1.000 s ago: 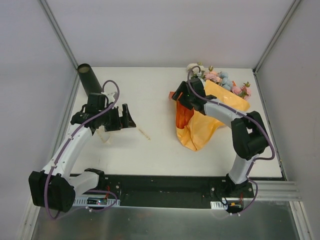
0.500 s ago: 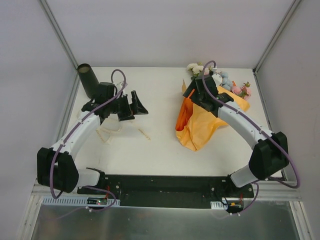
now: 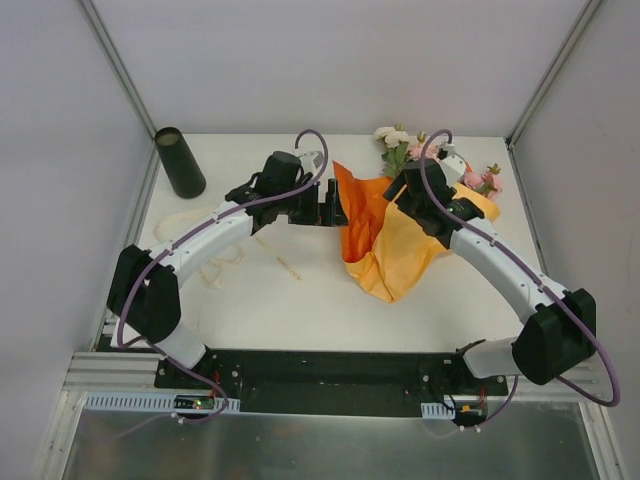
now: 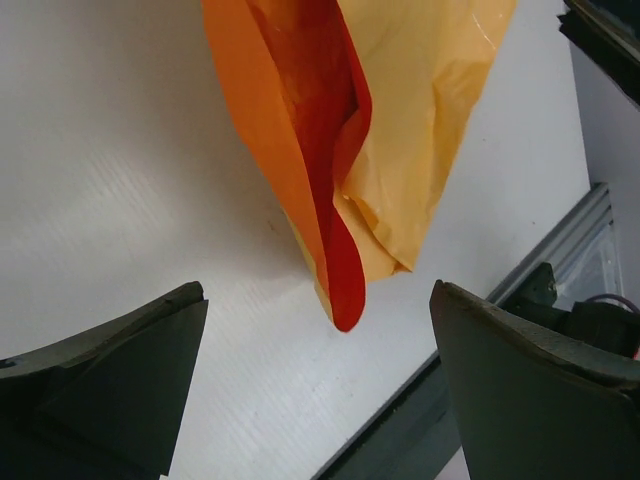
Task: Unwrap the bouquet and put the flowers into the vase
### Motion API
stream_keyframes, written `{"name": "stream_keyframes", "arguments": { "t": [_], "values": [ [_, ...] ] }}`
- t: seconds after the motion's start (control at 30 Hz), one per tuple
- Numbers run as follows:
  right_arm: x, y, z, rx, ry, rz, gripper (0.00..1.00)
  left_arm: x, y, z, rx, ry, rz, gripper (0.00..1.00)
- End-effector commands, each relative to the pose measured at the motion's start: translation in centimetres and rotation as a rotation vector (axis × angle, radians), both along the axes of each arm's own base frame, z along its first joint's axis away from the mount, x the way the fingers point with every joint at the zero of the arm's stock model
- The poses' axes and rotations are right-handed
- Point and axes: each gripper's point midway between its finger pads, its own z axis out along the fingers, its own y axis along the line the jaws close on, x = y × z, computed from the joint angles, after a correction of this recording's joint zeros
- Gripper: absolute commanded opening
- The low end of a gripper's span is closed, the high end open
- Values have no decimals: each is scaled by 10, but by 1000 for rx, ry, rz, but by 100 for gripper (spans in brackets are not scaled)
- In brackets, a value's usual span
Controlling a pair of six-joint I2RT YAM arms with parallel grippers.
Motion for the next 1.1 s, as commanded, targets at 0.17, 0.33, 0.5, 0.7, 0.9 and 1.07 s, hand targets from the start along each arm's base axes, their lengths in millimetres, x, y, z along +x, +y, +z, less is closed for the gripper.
{"name": "stream_keyframes", "arguments": {
  "t": [0.17,0.33,0.5,0.7,0.9,1.07],
  "values": [
    [23,10,-40,-21,64,-16,76,42,-4,-48,96,-9,69,94],
    [41,8,-62,-74,102,-53,75,48,0,-73,143,22,101,74],
    [79,-20,-66,-124,110,-131,73,43,8,-94,177,49,132,47],
    [105,-38,-73,-189,141,-164,73,39,7,-108,167,85,135,9],
    [122,-38,-70,-221,147,-164,76,40,3,-109,154,87,119,0],
    [131,-39,-69,-260,179,-175,77,39,2,-112,145,92,119,0]
  ]
}}
